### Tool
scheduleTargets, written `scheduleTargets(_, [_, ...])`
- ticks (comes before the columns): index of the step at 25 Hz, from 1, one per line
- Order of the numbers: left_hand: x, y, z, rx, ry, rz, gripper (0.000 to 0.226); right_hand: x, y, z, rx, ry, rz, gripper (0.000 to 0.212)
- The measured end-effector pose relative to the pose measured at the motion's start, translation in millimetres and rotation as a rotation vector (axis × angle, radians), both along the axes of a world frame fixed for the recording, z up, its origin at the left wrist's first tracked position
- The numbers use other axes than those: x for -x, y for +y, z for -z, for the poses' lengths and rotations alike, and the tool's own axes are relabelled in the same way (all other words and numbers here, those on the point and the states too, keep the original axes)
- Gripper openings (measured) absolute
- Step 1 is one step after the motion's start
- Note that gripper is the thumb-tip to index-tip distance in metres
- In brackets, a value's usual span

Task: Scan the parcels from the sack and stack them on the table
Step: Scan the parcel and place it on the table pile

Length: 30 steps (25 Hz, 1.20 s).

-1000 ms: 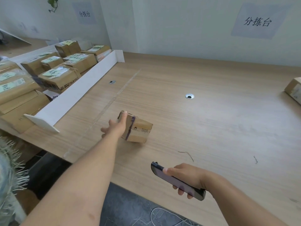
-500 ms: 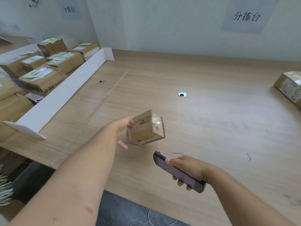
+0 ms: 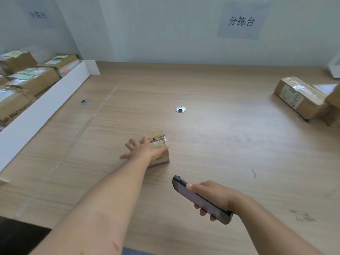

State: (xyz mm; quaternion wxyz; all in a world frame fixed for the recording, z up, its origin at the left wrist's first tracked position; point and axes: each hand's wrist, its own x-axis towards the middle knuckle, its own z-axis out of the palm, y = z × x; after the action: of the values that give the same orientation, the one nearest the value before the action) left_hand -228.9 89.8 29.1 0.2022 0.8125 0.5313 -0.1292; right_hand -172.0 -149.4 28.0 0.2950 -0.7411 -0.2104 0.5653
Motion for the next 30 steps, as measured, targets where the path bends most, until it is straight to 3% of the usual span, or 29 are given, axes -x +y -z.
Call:
scheduleTargets(2, [-16, -7, 8, -0.011, 0.030, -0.061, 0.117, -6, -7, 3, 0.004, 0.012, 0.023, 0.051])
scheduleTargets(4, [-25, -8, 13, -0.071, 0.027, -0.031, 0.107, -13, -12, 7, 0.003, 0.018, 0.038, 0.053])
scheduleTargets(7, [-10, 0, 25, -0.127, -0.037, 0.218, 0.078, -25, -15, 11, 0.006, 0.028, 0.051, 0.051])
scheduleTargets(9, [19, 15, 31, -0.107, -0.079, 0.349, 0.077, -29, -15, 12, -0.006, 0.046, 0.055, 0.049])
scheduleTargets(12, [54, 36, 27, 0.070, -0.376, 0.181, 0.068, -29, -8, 14, -0.027, 0.049, 0.048, 0.047])
scheduleTargets(14, [61, 34, 20, 0.088, -0.429, 0.010, 0.052, -28, -1, 14, -0.040, 0.055, 0.026, 0.048])
scheduleTargets(16, [62, 23, 23, 0.109, -0.227, 0.018, 0.099, -25, 4, 14, -0.048, 0.062, 0.001, 0.049])
scheduleTargets(18, [62, 12, 27, 0.105, -0.099, 0.053, 0.122, -21, 6, 15, -0.048, 0.057, -0.028, 0.051])
scheduleTargets(24, [80, 22, 19, 0.217, -0.418, -0.115, 0.104, -6, 6, 8, -0.047, 0.055, -0.090, 0.053])
scheduleTargets(30, [122, 21, -1, 0.123, -0.374, 0.017, 0.100, 19, 16, -15, -0.107, 0.030, -0.191, 0.044])
